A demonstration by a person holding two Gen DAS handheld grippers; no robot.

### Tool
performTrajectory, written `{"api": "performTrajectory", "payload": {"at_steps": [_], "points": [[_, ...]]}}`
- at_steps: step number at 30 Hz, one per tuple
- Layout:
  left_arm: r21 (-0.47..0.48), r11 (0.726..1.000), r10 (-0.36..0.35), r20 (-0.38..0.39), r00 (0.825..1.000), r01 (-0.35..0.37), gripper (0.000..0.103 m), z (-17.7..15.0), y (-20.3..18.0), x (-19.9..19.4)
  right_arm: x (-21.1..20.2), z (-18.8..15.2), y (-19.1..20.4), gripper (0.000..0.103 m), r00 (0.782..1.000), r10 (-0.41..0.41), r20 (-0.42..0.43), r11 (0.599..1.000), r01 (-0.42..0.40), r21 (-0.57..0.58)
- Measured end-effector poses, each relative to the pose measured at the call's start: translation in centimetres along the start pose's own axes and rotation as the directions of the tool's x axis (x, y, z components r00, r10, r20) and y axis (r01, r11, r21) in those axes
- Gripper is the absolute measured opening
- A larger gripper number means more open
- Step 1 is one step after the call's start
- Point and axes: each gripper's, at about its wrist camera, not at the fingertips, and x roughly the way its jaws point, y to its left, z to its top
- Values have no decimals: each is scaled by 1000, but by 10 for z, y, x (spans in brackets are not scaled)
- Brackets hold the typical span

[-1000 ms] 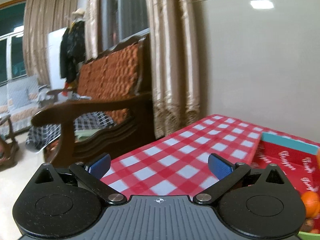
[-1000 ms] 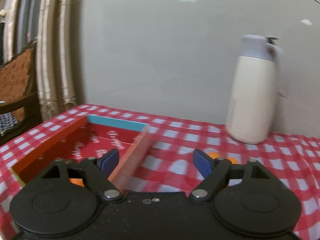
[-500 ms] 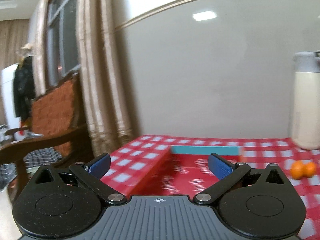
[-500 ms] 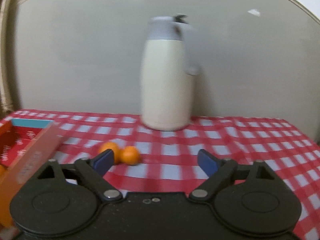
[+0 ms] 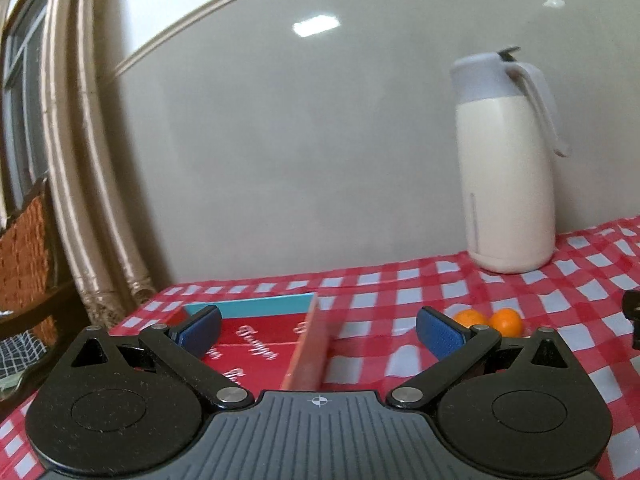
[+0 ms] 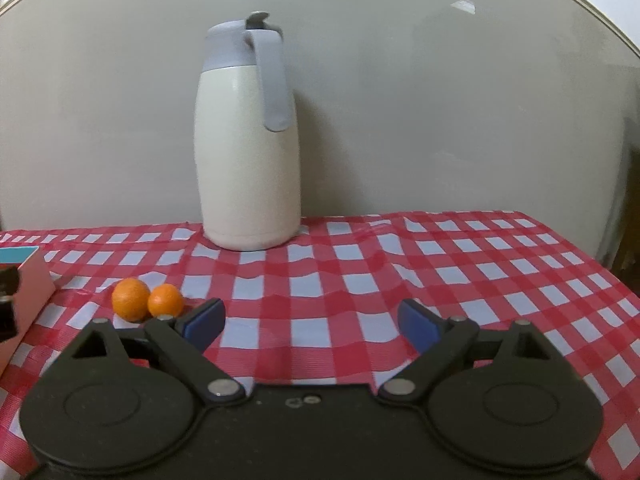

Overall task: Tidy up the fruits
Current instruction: 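Move the left gripper to an orange and close on it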

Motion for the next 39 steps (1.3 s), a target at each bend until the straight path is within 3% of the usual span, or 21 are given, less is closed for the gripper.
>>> {"api": "performTrajectory", "payload": {"at_steps": [6, 8, 13, 17, 25, 28, 30, 39], "points": [[22, 996, -83, -29, 996, 83, 102, 3, -29, 12, -2, 0, -18, 93, 1000, -12, 5, 1000, 12, 11], [42, 993, -107, -25, 994, 108, 89, 5, -38, 14, 0, 1, -23, 93, 1000, -11, 6, 1000, 10, 28], [61, 987, -143, -61, 988, 147, 80, 8, -54, 29, 3, 3, -26, 93, 1000, -1, 4, 999, 1, 49], [43, 985, -165, -97, 982, 169, 63, 11, -55, 44, 3, 4, -25, 93, 1000, 12, 9, 998, -12, 56], [27, 972, -227, -144, 963, 233, 59, 7, -61, 63, 3, 5, -24, 93, 999, -22, 32, 998, 20, 63], [26, 967, -245, -164, 956, 252, 48, 4, -65, 68, 0, 4, -28, 93, 995, -85, 53, 994, 81, 71], [16, 965, -256, -166, 952, 263, 48, 4, -65, 70, -1, 4, -33, 94, 993, -104, 60, 991, 99, 90], [2, 954, -293, -173, 940, 298, 48, 1, -69, 75, -1, 4, -34, 94, 995, -82, 57, 992, 75, 104]]}}
